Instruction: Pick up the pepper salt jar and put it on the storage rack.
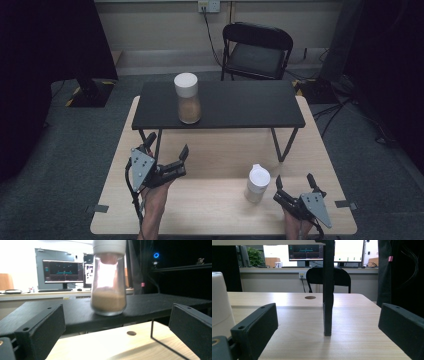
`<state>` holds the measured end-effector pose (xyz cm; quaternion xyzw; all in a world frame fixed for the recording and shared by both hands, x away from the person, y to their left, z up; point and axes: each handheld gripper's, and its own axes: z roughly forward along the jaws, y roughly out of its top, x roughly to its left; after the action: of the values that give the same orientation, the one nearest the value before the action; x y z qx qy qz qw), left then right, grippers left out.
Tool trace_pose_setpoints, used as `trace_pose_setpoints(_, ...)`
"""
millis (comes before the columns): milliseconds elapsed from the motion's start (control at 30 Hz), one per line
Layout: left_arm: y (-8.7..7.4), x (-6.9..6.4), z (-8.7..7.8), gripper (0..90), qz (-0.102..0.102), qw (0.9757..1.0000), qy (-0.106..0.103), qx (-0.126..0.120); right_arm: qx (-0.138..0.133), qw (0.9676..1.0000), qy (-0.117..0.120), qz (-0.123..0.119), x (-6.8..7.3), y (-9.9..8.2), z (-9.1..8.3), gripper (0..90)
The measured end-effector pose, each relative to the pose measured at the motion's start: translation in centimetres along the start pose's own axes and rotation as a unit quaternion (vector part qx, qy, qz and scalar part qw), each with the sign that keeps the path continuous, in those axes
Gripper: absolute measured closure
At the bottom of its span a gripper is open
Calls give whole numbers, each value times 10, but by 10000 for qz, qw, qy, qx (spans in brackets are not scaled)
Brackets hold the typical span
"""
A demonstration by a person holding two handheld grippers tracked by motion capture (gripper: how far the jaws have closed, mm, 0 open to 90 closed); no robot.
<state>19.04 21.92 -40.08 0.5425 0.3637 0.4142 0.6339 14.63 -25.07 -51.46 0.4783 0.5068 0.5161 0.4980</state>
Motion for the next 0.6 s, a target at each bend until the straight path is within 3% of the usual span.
trace_pose_setpoints(333,-21,5,-16,2,-151,9995,174,228,-1,10000,1,0,0,0,0,12)
trace_pose_setpoints(600,-40,1,-23,1,2,9988,280,413,-2,10000,-12,-1,0,0,0,12)
